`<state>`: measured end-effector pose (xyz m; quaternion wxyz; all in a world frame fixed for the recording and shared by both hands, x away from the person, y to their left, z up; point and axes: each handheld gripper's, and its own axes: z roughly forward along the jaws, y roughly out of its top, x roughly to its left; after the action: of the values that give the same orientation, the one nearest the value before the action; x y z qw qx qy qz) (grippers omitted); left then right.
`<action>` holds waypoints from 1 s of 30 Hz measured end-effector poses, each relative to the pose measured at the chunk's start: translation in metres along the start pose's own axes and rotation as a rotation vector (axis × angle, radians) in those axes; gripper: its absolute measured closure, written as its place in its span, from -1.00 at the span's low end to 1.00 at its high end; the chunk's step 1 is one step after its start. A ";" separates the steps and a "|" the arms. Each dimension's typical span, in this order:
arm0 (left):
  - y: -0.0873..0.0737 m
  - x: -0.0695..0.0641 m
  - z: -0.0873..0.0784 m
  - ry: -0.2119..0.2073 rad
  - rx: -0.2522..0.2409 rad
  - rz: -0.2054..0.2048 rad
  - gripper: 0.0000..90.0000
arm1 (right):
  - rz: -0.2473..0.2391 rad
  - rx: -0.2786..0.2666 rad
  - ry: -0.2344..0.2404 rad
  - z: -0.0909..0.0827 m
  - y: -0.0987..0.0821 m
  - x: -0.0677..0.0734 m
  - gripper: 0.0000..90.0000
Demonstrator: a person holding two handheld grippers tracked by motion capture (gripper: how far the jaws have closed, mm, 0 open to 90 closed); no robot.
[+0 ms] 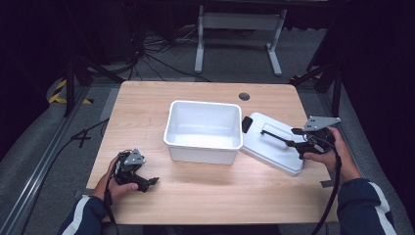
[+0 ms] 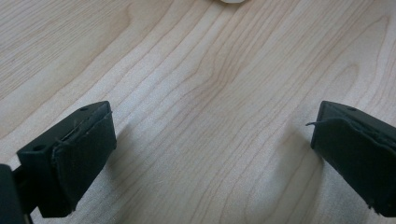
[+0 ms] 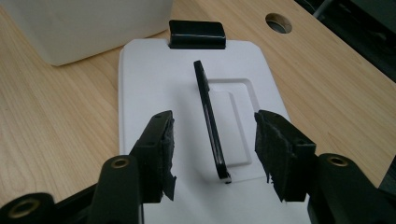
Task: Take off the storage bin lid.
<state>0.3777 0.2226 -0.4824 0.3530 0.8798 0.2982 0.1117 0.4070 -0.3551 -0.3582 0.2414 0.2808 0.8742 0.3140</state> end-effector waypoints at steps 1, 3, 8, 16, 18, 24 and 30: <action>0.000 0.000 0.000 0.000 0.000 0.000 -0.99 | -0.001 0.000 -0.001 -0.001 -0.001 0.002 0.04; 0.000 0.000 0.000 0.000 0.000 0.000 -0.99 | -0.006 0.003 -0.009 -0.003 -0.004 0.007 0.03; 0.000 0.000 0.000 0.000 0.000 0.000 -0.99 | -0.004 -0.015 -0.029 -0.008 -0.011 0.015 0.01; 0.000 0.000 0.000 0.002 0.000 -0.004 -0.99 | 0.024 -0.027 -0.045 -0.013 -0.021 0.021 -0.12; 0.000 0.000 0.000 0.001 0.000 -0.004 -1.00 | 0.029 -0.033 -0.042 -0.016 -0.025 0.024 -0.14; 0.000 0.000 0.000 0.002 0.000 -0.003 -1.00 | 0.035 -0.038 -0.048 -0.020 -0.034 0.029 -0.20; 0.000 0.000 0.000 0.002 0.000 -0.004 -1.00 | 0.049 -0.064 -0.058 -0.028 -0.046 0.036 -0.25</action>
<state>0.3775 0.2225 -0.4824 0.3531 0.8791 0.3001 0.1118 0.3487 -0.3737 -0.3792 0.2677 0.3031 0.8494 0.3391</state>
